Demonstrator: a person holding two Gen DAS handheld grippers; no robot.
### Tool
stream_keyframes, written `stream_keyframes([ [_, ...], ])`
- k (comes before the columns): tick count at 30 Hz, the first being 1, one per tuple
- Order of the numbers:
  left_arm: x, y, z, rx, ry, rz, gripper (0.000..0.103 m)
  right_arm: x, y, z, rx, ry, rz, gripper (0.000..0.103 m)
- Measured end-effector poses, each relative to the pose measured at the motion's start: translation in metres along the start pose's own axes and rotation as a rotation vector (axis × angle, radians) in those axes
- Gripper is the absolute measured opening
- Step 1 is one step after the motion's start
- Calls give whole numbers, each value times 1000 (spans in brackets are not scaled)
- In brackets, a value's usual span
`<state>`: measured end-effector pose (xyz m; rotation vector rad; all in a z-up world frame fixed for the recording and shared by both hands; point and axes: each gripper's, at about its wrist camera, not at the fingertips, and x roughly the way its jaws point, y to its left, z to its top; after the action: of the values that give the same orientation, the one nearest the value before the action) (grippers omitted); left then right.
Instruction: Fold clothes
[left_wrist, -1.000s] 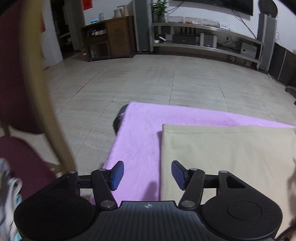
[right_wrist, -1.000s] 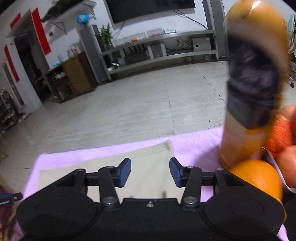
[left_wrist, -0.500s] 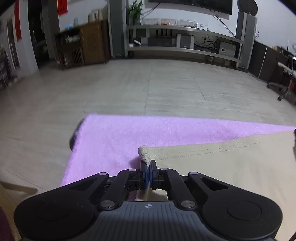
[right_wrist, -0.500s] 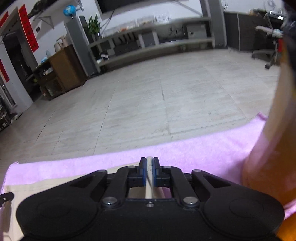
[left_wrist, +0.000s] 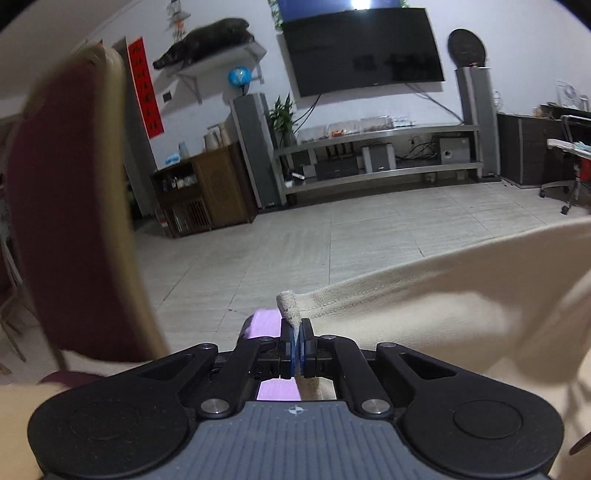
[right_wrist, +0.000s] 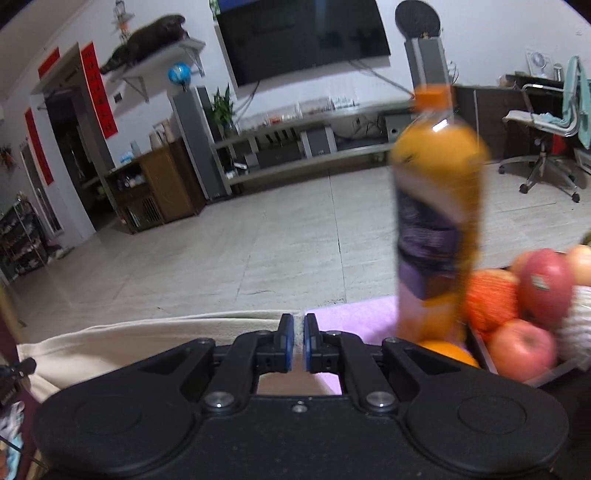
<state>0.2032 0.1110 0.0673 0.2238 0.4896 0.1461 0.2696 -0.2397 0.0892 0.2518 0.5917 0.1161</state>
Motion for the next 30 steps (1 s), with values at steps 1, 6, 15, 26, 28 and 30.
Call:
stream_keyframes([
  [1,-16,1,-9,6,4,-7,4,-18,-2,-6,0,-1,4,6],
  [6,-80,-2,-89,89,189,-29,18,-98,-17,-69,23,48,27,6],
  [15,-132,34,-163,-236,382,-118,30,-115,-89,-183,258,320,6,23],
  [26,-77,43,-173,-656,608,-195,33,-97,-99,-193,429,311,106,28],
  [28,-75,48,-181,-719,625,-240,36,-96,-96,-199,443,321,113,31],
  [30,-74,57,-194,-821,643,-293,39,-92,-96,-201,455,334,119,33],
])
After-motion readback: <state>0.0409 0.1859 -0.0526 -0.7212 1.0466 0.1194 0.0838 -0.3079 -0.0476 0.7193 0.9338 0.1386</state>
